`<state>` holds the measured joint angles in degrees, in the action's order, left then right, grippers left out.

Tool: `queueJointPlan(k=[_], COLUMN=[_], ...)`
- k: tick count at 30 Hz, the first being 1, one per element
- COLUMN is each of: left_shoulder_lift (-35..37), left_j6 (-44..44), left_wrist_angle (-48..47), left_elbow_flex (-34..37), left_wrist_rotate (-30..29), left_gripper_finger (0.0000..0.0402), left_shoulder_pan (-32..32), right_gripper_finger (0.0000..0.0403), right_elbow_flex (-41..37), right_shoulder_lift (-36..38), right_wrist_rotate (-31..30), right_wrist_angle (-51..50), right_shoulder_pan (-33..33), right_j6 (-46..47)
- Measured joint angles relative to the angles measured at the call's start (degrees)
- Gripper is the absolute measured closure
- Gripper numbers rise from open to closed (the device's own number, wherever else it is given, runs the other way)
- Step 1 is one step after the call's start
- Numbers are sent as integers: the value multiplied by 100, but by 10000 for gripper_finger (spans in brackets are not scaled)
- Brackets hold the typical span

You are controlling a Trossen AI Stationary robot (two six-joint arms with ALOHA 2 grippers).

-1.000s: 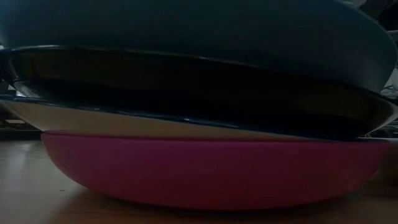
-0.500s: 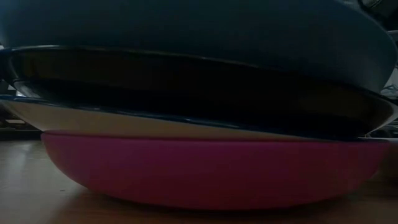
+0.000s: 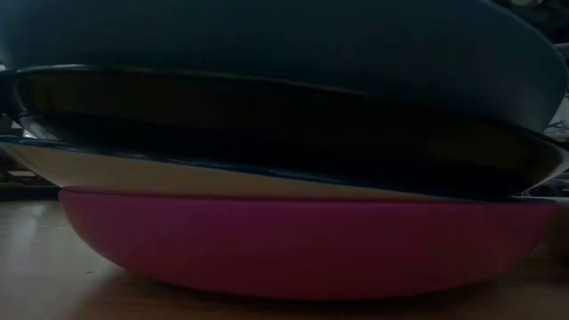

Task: Sort dishes
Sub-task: Put the green plate in the dish rack, then put the dark green plate in the dish rack

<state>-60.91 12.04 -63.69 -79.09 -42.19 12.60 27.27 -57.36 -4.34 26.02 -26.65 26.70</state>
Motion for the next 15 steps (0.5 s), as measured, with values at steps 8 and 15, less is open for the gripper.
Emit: queueJointPlan(k=[8,15], left_shoulder_lift=[-89,-162], left_j6=[892,1315], left_wrist_angle=[-713,-997], left_elbow_flex=[-2,-2], left_wrist_rotate=[3,2], left_gripper_finger=[183,183], left_shoulder_pan=[0,-1], right_gripper_finger=[233,233], right_elbow_flex=[-1,-1], right_shoulder_lift=[734,1295], right_wrist_rotate=[1280,998], right_wrist_angle=[-471,-1485], right_shoulder_pan=[0,2], right_j6=[-15,-200])
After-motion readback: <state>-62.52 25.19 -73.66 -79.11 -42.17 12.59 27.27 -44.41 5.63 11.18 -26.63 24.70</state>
